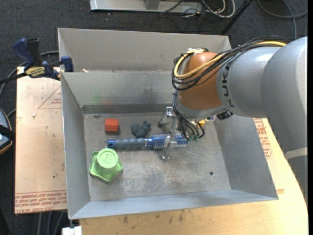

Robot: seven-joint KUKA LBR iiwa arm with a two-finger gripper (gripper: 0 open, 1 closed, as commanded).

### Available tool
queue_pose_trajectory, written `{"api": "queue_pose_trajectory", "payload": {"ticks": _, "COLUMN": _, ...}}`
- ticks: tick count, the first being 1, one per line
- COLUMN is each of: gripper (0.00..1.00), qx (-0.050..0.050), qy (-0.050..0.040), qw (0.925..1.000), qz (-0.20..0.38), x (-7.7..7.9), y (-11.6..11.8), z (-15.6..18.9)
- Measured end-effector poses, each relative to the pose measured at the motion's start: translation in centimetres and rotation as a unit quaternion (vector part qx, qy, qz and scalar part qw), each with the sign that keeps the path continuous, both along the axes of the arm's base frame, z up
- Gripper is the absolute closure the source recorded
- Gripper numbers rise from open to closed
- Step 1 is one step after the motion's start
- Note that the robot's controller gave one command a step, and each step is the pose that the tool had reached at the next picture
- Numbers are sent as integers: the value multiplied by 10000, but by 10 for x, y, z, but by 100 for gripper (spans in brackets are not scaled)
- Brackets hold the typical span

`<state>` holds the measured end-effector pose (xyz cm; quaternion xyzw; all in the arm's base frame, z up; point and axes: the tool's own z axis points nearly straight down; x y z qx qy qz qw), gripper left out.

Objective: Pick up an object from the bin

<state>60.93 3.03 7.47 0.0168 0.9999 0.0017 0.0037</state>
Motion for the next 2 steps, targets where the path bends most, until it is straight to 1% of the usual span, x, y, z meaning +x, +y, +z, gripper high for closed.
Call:
{"api": "queue_pose_trajectory", "payload": {"ticks": 1, "gripper": 100, "qx": -2, "qy": -12, "qw": 10000, "qz": 3, "x": 1, "y": 0, "z": 4}}
{"api": "queue_pose_trajectory", "payload": {"ticks": 2, "gripper": 100, "qx": -36, "qy": -14, "qw": 9909, "qz": 1347, "x": 7, "y": -74, "z": 210}}
